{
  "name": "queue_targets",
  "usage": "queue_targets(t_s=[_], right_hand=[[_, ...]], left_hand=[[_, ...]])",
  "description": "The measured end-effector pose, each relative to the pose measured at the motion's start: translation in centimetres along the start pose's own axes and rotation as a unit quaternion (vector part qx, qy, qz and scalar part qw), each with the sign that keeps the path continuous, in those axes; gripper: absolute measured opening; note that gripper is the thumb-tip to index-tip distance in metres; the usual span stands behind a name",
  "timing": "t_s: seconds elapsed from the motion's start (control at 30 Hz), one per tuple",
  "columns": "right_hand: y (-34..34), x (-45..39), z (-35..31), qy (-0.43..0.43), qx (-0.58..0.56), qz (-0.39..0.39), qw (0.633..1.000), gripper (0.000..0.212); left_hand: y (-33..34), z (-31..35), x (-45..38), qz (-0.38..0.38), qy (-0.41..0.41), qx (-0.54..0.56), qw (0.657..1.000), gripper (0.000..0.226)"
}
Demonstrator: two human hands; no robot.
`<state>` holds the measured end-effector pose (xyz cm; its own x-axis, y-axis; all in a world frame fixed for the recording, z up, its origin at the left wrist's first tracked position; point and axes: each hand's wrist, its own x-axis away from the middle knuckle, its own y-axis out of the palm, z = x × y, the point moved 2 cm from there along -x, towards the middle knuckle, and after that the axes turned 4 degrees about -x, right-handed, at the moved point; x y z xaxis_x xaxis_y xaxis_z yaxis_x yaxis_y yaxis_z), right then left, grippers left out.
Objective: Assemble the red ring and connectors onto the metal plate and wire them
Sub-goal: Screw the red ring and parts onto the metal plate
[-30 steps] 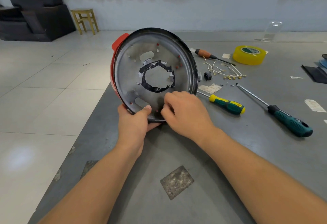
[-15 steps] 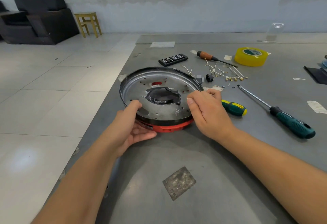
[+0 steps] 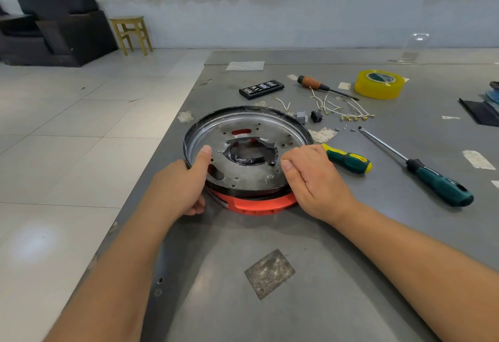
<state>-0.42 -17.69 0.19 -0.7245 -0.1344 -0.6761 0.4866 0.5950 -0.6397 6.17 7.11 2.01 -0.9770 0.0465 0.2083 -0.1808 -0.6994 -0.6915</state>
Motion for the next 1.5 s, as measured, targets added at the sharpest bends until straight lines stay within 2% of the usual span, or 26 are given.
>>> queue_targets(t_s=[0.1,0.17,0.2,0.27,0.33,0.4,0.5,0.63,0.73,0.87,1.07,1.23,1.33,1.5], right_hand=[[0.1,0.0,0.0,-0.005,0.005,0.001,1.000,0.029],[-0.1,0.0,-0.1,-0.006,0.000,0.009,1.000,0.029],[-0.3,0.0,-0.2,-0.004,-0.004,0.019,1.000,0.027],[-0.7,-0.2,-0.4,0.019,-0.013,0.054,0.998,0.023],[-1.1,-0.2,-0.5,0.084,-0.044,0.105,0.990,0.021],[-1.4,0.3,-0.1,0.169,-0.094,0.142,0.971,0.021],[-1.4,1.4,0.8,0.267,-0.145,0.131,0.944,0.017],[-1.3,1.6,0.9,0.293,-0.210,0.140,0.922,0.019],[-1.1,1.8,1.1,0.304,-0.274,0.155,0.899,0.013],[-1.5,2.1,0.8,0.294,-0.352,0.167,0.873,0.021],[-1.9,2.1,0.1,0.272,-0.376,0.185,0.866,0.016],[-2.6,1.9,-0.2,0.245,-0.336,0.144,0.898,0.014],[-2.6,1.8,-0.2,0.259,-0.357,0.148,0.886,0.014],[-2.2,1.6,-1.1,0.244,-0.358,0.162,0.887,0.013]], left_hand=[[-0.6,-0.2,0.2,0.163,0.084,-0.071,0.981,0.084],[-1.3,0.7,1.0,0.220,0.216,-0.057,0.949,0.066],[-1.4,1.4,1.3,0.207,0.290,-0.060,0.932,0.056],[-1.2,2.6,2.1,0.136,0.398,-0.097,0.902,0.046],[-0.3,3.6,2.8,0.050,0.444,-0.153,0.881,0.047],[1.1,4.2,3.4,0.002,0.448,-0.237,0.862,0.054],[2.7,3.3,3.7,0.041,0.476,-0.358,0.802,0.057],[3.0,2.0,3.9,0.121,0.563,-0.289,0.765,0.033],[3.2,1.3,4.0,0.167,0.589,-0.263,0.745,0.025],[2.8,0.2,3.7,0.208,0.611,-0.265,0.717,0.016],[2.4,-0.5,3.4,0.220,0.611,-0.279,0.708,0.020],[2.2,-0.6,3.5,0.235,0.617,-0.278,0.698,0.023],[2.3,-0.5,3.6,0.247,0.617,-0.280,0.693,0.024],[3.2,-0.3,3.7,0.236,0.602,-0.259,0.718,0.032]])
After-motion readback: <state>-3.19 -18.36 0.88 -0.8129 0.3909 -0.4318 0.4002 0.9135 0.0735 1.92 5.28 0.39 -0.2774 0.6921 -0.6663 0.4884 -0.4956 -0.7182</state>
